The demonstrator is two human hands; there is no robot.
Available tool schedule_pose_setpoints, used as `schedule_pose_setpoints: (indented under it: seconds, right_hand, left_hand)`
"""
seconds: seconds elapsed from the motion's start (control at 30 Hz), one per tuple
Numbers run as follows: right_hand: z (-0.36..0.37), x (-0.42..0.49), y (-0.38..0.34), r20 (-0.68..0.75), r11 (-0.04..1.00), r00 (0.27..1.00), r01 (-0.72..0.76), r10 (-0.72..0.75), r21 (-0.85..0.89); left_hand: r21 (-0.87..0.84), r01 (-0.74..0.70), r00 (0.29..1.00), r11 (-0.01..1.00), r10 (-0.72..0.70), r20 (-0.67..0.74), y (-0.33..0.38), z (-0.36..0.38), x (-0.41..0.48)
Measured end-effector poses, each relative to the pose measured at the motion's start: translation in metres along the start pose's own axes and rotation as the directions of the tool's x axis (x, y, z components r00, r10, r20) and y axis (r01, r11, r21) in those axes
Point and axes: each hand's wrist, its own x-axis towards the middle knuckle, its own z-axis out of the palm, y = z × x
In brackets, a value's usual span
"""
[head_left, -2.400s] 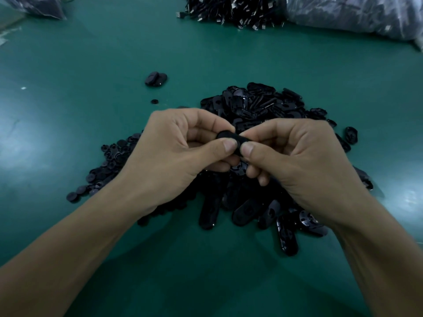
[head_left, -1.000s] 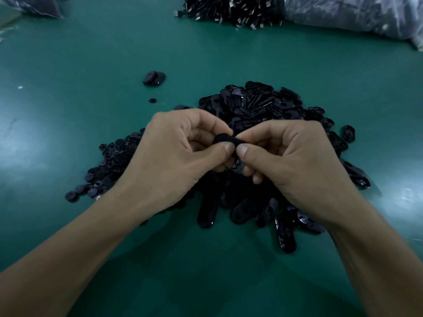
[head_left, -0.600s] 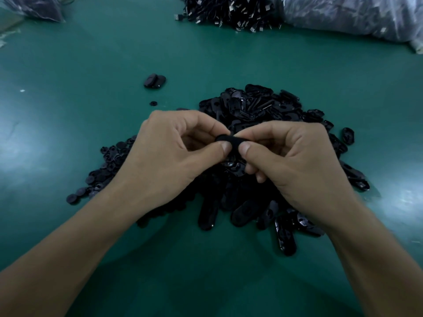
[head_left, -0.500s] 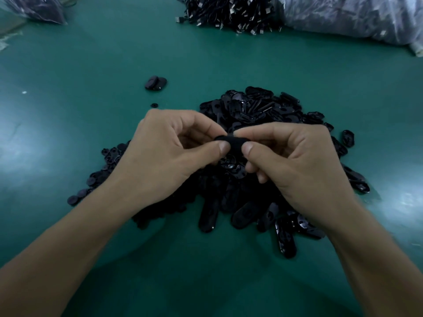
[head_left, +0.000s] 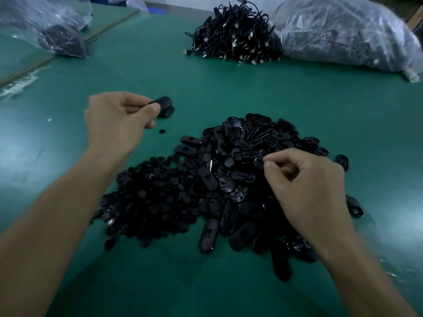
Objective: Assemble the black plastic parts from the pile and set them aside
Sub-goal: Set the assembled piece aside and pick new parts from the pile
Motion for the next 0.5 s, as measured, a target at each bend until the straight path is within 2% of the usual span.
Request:
schedule_pose_setpoints:
  seconds: [0.17,0.27,0.4,0.5]
  right_hand:
    - [-0.004,0.0,0.005,0.142,0.987,0.988,-0.047,0.068,-0.151]
    - [-0.008,0.001,0.004,0.197,0.971,0.979,-0.009,0.058,-0.238]
    - [-0.007,0.001,0.002,0.253,0.964,0.966,0.02,0.049,-0.265]
    - [-0.007,0.0,0.0,0.242,0.97,0.97,0.045,0.015,-0.241]
  left_hand:
    - [0.182,0.062,0.997,0.981,-0.054,-0.05,-0.014,0.024,0.039]
    - [0.305,0.107,0.993,0.946,-0.089,-0.072,-0.017,0.036,0.046]
    - [0.421,0.164,0.986,0.892,-0.158,-0.049,-0.018,0.04,0.044]
    - [0.46,0.152,0.987,0.875,-0.158,-0.027,-0.019,0.039,0.043]
